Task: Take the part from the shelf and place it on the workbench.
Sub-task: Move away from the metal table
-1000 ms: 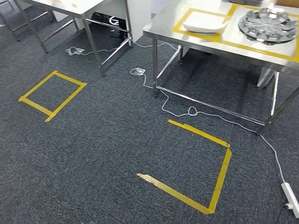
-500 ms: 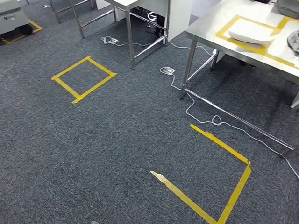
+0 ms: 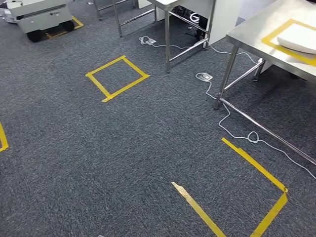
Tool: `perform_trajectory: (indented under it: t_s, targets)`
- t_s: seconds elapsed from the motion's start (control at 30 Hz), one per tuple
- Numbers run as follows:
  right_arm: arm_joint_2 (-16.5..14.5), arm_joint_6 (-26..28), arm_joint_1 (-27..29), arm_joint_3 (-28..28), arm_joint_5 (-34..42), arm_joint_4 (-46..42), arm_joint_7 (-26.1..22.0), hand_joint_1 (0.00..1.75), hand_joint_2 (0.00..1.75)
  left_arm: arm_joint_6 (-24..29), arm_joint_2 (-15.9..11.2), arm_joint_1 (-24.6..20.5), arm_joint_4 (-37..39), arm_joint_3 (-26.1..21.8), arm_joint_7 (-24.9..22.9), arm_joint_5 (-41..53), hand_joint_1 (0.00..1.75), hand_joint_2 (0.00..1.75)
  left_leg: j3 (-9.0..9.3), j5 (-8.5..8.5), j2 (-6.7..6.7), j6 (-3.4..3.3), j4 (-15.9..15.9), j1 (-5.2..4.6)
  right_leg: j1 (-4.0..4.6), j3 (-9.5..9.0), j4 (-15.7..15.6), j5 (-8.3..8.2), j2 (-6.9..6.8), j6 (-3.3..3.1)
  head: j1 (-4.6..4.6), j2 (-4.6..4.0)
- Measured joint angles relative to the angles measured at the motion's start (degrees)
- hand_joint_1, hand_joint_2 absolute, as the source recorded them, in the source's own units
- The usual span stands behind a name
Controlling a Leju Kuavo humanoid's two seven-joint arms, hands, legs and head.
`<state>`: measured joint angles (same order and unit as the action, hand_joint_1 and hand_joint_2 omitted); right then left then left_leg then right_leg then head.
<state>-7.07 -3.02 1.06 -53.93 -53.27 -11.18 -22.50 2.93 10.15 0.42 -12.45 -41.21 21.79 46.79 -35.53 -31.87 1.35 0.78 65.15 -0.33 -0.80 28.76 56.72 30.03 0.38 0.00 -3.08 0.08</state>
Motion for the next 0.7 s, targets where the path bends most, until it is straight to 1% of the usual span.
perform_trajectory:
  t_s: [0.03, 0.07, 0.1, 0.13, 0.17, 0.2, 0.23, 0.27, 0.3, 0.33, 0.37, 0.4, 0.43, 0.47, 0.5, 0.53, 0.57, 0.6, 0.63, 0.67, 0.7]
  targets:
    - [0.0, 0.0, 0.1, 0.0, 0.0, 0.0, 0.0, 0.0, 0.0, 0.0, 0.0, -0.1, 0.0, 0.0, 0.0, 0.0, 0.0, 0.0, -1.98, -1.99, -0.59, 0.18, 4.3, 0.1, 0.13, 0.03, 0.0, 0.07, -0.88, -0.15, -0.14, 0.01]
    - [0.0, 0.0, 0.1, 0.0, 0.0, 0.0, 0.0, 0.0, 0.0, -0.1, 0.0, -0.1, 0.0, -0.1, 0.0, 0.0, 0.0, 0.0, -3.67, -3.42, -0.83, 0.29, 8.1, 0.18, 0.24, 0.04, 0.0, 0.14, -1.76, -0.24, -0.11, 0.01]
    - [0.0, 0.0, 0.1, -0.1, -0.1, 0.0, 0.0, 0.0, 0.0, -0.1, 0.1, 0.0, 0.0, -0.2, -0.1, 0.1, 0.0, 0.0, -4.51, -3.77, -0.91, 0.3, 10.1, 0.23, 0.34, 0.04, 0.0, 0.2, -2.53, -0.32, -0.14, 0.0]
    - [0.0, 0.0, 0.0, -0.1, -0.2, 0.0, 0.0, 0.0, 0.0, -0.2, 0.1, 0.2, 0.0, -0.2, -0.2, 0.2, 0.0, 0.0, -4.25, -3.01, -0.98, 0.23, 9.8, 0.25, 0.45, -0.02, 0.0, 0.26, -3.2, -0.37, -0.14, -0.01]
    - [0.0, 0.0, 0.0, -0.1, -0.3, 0.0, 0.0, 0.0, 0.0, -0.3, 0.1, 0.3, 0.1, -0.3, -0.3, 0.4, 0.0, 0.0, -2.86, -1.27, -1.19, 0.04, 7.2, 0.23, 0.55, -0.13, 0.0, 0.33, -3.83, -0.4, -0.15, -0.01]
    - [0.0, 0.0, -0.1, -0.1, -0.5, 0.0, 0.0, 0.0, 0.0, -0.3, 0.1, 0.3, 0.1, -0.3, -0.4, 0.7, 0.0, 0.0, -0.65, 0.95, -1.88, -0.31, 3.1, 0.12, 0.67, -0.29, 0.0, 0.43, -4.41, -0.41, -0.15, -0.01]
    - [0.0, -0.1, -0.1, -0.1, -0.6, 0.0, 0.0, 0.0, 0.0, -0.3, 0.0, 0.3, 0.1, -0.3, -0.5, 0.9, 0.0, 0.0, 1.62, 2.56, -3.2, -0.75, -1.2, -0.15, 0.82, -0.44, 0.0, 0.55, -4.96, -0.35, -0.12, -0.01]
    - [0.0, -0.1, -0.1, -0.1, -0.8, 0.0, 0.1, 0.0, 0.0, -0.3, 0.1, 0.2, 0.1, -0.3, -0.5, 1.2, 0.0, 0.0, 3.39, 3.58, -4.44, -1.2, -4.8, -0.46, 0.99, -0.53, 0.1, 0.72, -5.53, -0.19, -0.11, -0.01]
    - [0.0, -0.1, -0.1, -0.1, -0.9, 0.0, 0.1, 0.0, 0.0, -0.3, 0.1, 0.1, 0.1, -0.3, -0.6, 1.4, 0.0, 0.0, 4.35, 3.91, -5.39, -1.56, -6.9, -0.74, 1.14, -0.58, 0.1, 0.86, -6.11, -0.01, -0.05, -0.01]
    - [0.0, -0.1, -0.1, -0.1, -1.1, 0.0, 0.1, 0.0, 0.0, -0.3, 0.2, 0.0, 0.1, -0.3, -0.6, 1.7, 0.0, 0.0, 4.53, 3.7, -5.69, -1.8, -7.6, -0.97, 1.25, -0.61, 0.1, 0.95, -6.72, 0.21, -0.03, -0.01]
    - [0.0, -0.1, -0.2, -0.1, -1.2, 0.0, 0.2, 0.0, 0.0, -0.4, 0.2, 0.1, 0.1, -0.3, -0.6, 1.8, 0.0, 0.0, 4.4, 3.75, -5.16, -2.01, -7.9, -1.02, 1.29, -0.71, 0.0, 1.01, -7.35, 0.46, -0.02, 0.0]
    - [0.0, -0.1, -0.3, -0.1, -1.4, -0.1, 0.2, 0.0, 0.0, -0.4, 0.2, 0.3, 0.1, -0.3, -0.6, 2.0, 0.0, 0.0, 4.43, 3.96, -4.53, -2.24, -8.2, -0.88, 1.22, -0.7, 0.1, 1.22, -7.6, 0.73, 0.01, 0.01]
    - [0.0, -0.1, -0.4, -0.1, -1.5, -0.1, 0.2, 0.0, 0.0, -0.5, 0.3, 0.4, 0.1, -0.3, -0.5, 2.2, 0.0, 0.0, 4.55, 4.21, -3.91, -2.53, -8.5, -0.73, 1.16, -0.52, 0.6, 1.78, -6.79, 1.03, 0.07, 0.0]
    - [0.0, -0.1, -0.5, -0.1, -1.7, -0.1, 0.2, 0.0, 0.0, -0.7, 0.4, 0.4, 0.1, -0.3, -0.5, 2.3, 0.0, 0.0, 4.64, 4.48, -3.25, -2.82, -8.9, -0.54, 1.07, 0.19, 2.2, 2.91, -5.3, 1.32, 0.18, 0.0]
    - [0.0, -0.2, -0.5, -0.1, -1.8, -0.1, 0.3, 0.0, 0.0, -0.8, 0.5, 0.3, 0.1, -0.3, -0.4, 2.5, 0.0, 0.0, 4.71, 4.7, -2.6, -3.04, -9.1, -0.36, 0.93, 1.53, 5.0, 4.55, -3.46, 1.56, 0.31, 0.0]
    - [0.0, -0.2, -0.5, -0.1, -1.8, -0.1, 0.3, 0.0, 0.0, -0.8, 0.6, 0.1, 0.1, -0.2, -0.4, 2.7, 0.0, 0.0, 4.61, 4.78, -1.91, -3.19, -9.2, -0.34, 0.83, 3.27, 8.7, 6.36, -1.76, 1.72, 0.42, 0.0]
    - [0.0, -0.2, -0.4, -0.1, -1.9, -0.1, 0.4, 0.0, 0.0, -0.8, 0.8, 0.1, 0.1, -0.2, -0.3, 2.9, 0.0, 0.0, 4.5, 4.83, -1.13, -3.26, -9.1, -0.33, 0.73, 5.22, 12.7, 7.88, -0.92, 1.84, 0.46, 0.01]
    - [0.0, -0.2, -0.2, -0.1, -2.0, -0.1, 0.4, 0.0, 0.0, -0.6, 1.0, 0.1, 0.1, -0.2, -0.3, 3.0, 0.0, 0.0, 4.49, 4.84, -0.35, -3.28, -9.1, -0.34, 0.66, 6.69, 15.4, 8.51, -0.6, 1.96, 0.47, 0.01]
    - [0.0, -0.2, -0.1, -0.1, -2.1, -0.1, 0.5, 0.0, 0.0, -0.4, 1.2, 0.2, 0.1, -0.2, -0.3, 3.0, 0.0, 0.0, 4.53, 4.85, 0.46, -3.27, -9.1, -0.33, 0.59, 7.32, 16.2, 7.99, -0.46, 2.06, 0.44, 0.01]
    - [0.0, -0.2, -0.1, -0.1, -2.2, -0.1, 0.5, 0.0, 0.0, -0.3, 1.3, 0.2, 0.1, -0.2, -0.3, 3.0, 0.0, 0.0, 4.61, 4.83, 1.32, -3.21, -9.0, -0.29, 0.47, 6.86, 14.6, 6.3, -0.31, 2.16, 0.44, 0.01]
    - [0.0, -0.2, 0.0, -0.1, -2.2, -0.1, 0.5, 0.0, 0.0, -0.2, 1.4, 0.3, 0.1, -0.2, -0.3, 3.1, 0.0, 0.0, 4.72, 4.76, 2.15, -3.07, -8.9, -0.23, 0.29, 5.45, 11.1, 3.88, 0.17, 2.27, 0.43, 0.01]
